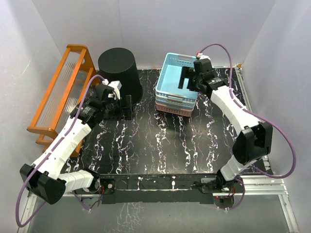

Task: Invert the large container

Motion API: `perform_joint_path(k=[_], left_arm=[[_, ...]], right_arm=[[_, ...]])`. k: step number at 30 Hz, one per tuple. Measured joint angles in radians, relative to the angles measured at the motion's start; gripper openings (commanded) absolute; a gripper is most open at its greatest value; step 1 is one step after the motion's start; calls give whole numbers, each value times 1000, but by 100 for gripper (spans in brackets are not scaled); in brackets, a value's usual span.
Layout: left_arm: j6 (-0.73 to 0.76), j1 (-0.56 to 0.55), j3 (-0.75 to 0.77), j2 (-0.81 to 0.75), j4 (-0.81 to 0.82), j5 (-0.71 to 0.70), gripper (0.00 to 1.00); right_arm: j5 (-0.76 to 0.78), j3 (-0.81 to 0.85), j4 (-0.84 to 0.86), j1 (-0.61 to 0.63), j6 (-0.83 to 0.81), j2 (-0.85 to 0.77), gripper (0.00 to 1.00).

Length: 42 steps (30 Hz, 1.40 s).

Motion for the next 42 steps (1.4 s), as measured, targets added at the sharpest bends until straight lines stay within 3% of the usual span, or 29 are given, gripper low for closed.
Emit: perform_joint_path(k=[8,12,16,22,26,32,37,42], left_arm=[[-5,0,-1,-2,4,-6,99],[-6,0,-1,-2,4,-6,99],[-8,0,-1,-3,4,-7,99],[-8,0,-3,-19,4,-10,99],[-9,0,-42,-55,12,-11,99],[-15,0,-90,-73,12,-11,99],[-19,0,-97,-76,12,6,99],[-19,0,-97,-90,12,20,99]], right_arm=[[115,127,-108,-145,-10,131,98],[101,177,-107,-119,-11,122,98],[77,192,-82,-9,-39,93,97],[35,192,-55,132,-108,102,74],[25,193,-54,121,-130,139,56],[15,238,-67,106,-149,266,41],[32,251,-96,106,-168,306,2],[106,257,-101,114,-178,305,0]])
